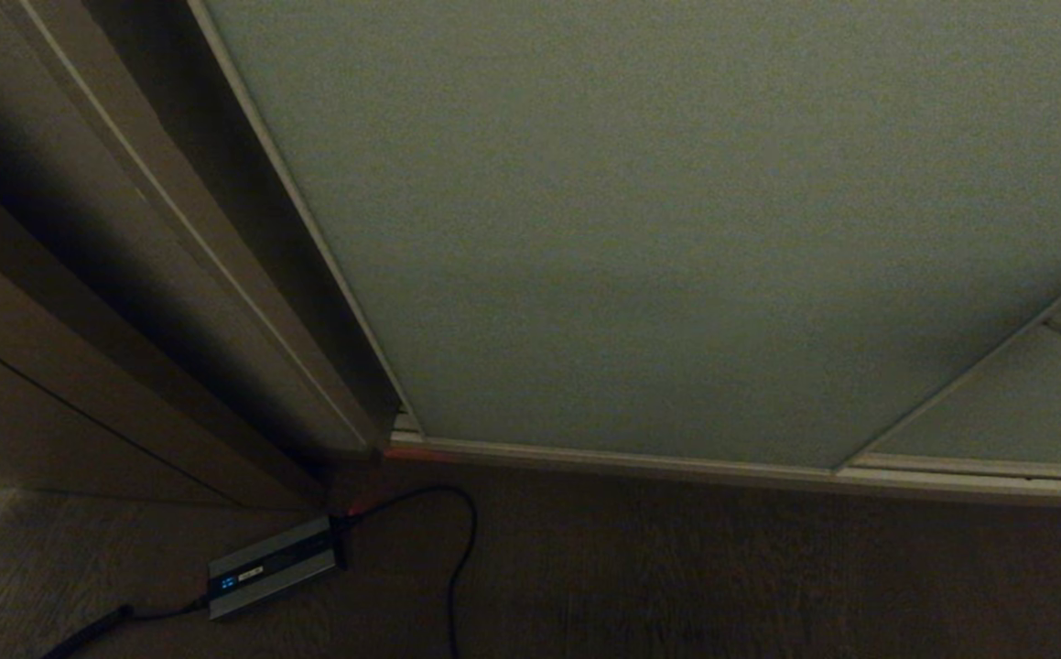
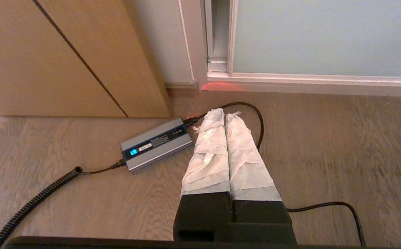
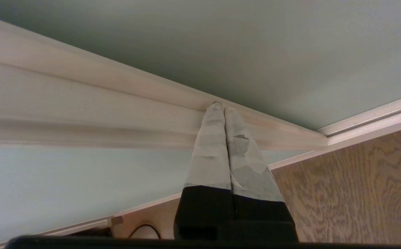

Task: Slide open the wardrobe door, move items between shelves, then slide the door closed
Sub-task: Close the door

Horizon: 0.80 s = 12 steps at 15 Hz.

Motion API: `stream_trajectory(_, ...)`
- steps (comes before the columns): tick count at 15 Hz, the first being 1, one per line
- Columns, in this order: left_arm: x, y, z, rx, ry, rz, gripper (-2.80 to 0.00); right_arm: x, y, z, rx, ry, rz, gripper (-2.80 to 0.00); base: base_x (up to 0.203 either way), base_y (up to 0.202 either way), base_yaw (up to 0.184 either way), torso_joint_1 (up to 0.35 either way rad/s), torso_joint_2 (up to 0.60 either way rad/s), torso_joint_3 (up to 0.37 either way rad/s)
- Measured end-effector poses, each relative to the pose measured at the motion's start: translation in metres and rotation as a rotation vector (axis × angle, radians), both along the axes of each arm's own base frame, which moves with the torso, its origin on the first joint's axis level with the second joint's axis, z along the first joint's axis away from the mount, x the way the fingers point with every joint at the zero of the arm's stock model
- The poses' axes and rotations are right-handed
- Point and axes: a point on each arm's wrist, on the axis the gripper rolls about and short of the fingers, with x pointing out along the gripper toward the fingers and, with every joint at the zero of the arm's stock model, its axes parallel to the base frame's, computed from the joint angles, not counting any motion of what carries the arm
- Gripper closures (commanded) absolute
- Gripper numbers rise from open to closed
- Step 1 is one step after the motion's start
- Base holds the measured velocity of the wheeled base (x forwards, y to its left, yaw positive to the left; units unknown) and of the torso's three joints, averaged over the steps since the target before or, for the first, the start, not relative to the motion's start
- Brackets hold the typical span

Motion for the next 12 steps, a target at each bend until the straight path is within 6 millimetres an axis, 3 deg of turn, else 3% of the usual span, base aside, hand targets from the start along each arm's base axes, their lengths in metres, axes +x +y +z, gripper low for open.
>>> stream_trajectory(12,0.0,0.0,0.0,0.0,0.0,0.0,0.0,-0.012,0.019,-0.002,-0.001,0.008,0.031,0.0,0.0,0.0,0.0,0.0,0.0,0.0)
